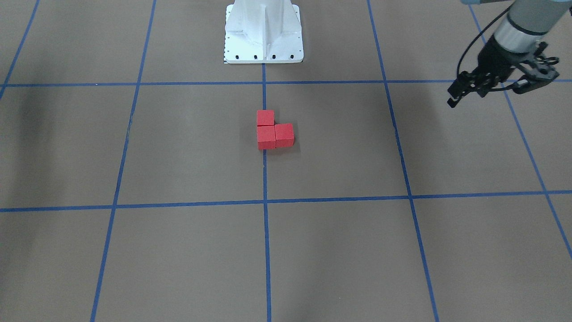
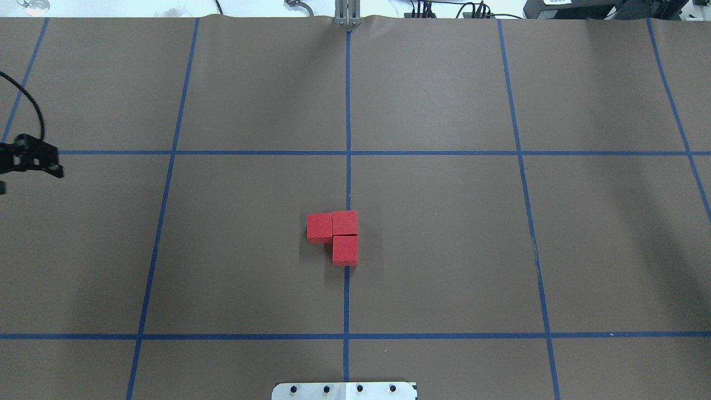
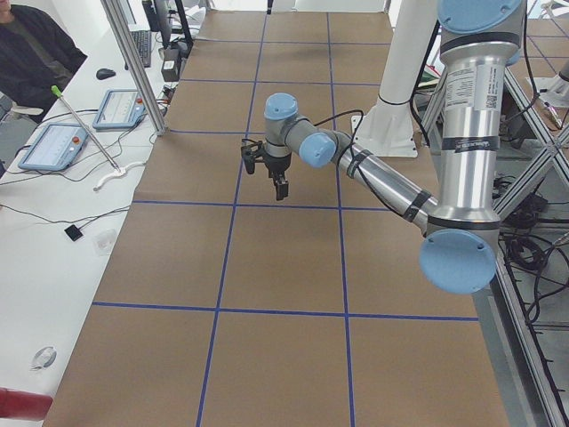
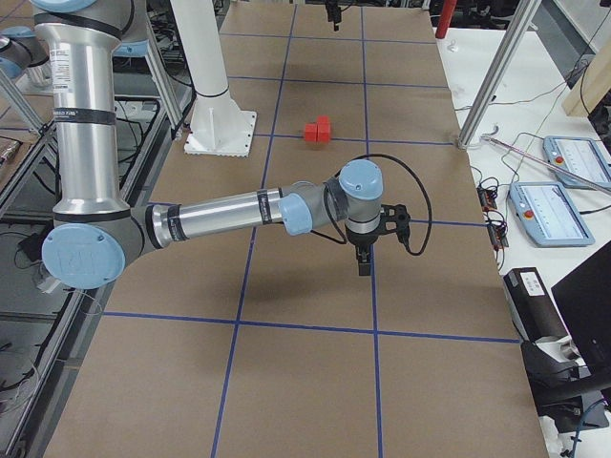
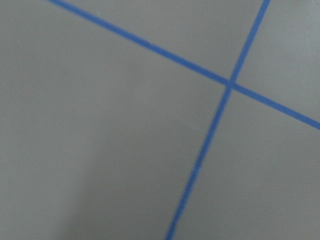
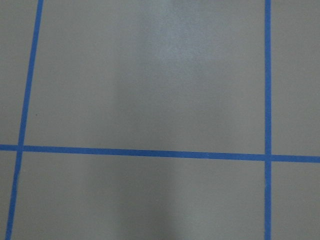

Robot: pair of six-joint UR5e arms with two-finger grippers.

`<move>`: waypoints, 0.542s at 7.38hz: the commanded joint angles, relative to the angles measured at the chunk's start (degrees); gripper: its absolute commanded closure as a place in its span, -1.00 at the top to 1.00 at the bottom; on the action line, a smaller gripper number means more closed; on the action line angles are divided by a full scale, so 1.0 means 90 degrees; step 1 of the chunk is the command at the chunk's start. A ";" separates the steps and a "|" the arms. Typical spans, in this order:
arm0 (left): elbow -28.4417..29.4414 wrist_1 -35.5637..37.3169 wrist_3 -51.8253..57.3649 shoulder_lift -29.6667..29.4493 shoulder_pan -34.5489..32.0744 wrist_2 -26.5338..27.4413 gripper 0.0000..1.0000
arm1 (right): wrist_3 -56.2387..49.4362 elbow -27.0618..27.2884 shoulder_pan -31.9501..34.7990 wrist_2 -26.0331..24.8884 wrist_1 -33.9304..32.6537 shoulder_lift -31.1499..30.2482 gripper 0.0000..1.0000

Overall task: Form red blocks into L shape at center
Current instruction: 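Open the left gripper and withdraw the left arm from the cubes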

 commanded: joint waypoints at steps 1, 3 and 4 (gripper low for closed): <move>0.0537 0.0003 0.3064 0.0565 -0.1598 -0.0767 1.00 | -0.0615 -0.0278 0.0389 0.0022 0.0000 -0.0068 1.00; 0.1192 0.0003 0.4537 0.0576 -0.2373 -0.1072 1.00 | -0.1044 -0.0337 0.0575 0.0041 -0.0068 -0.0068 1.00; 0.1485 0.0003 0.5500 0.0576 -0.2705 -0.1073 1.00 | -0.1239 -0.0337 0.0731 0.0148 -0.0281 -0.0019 1.00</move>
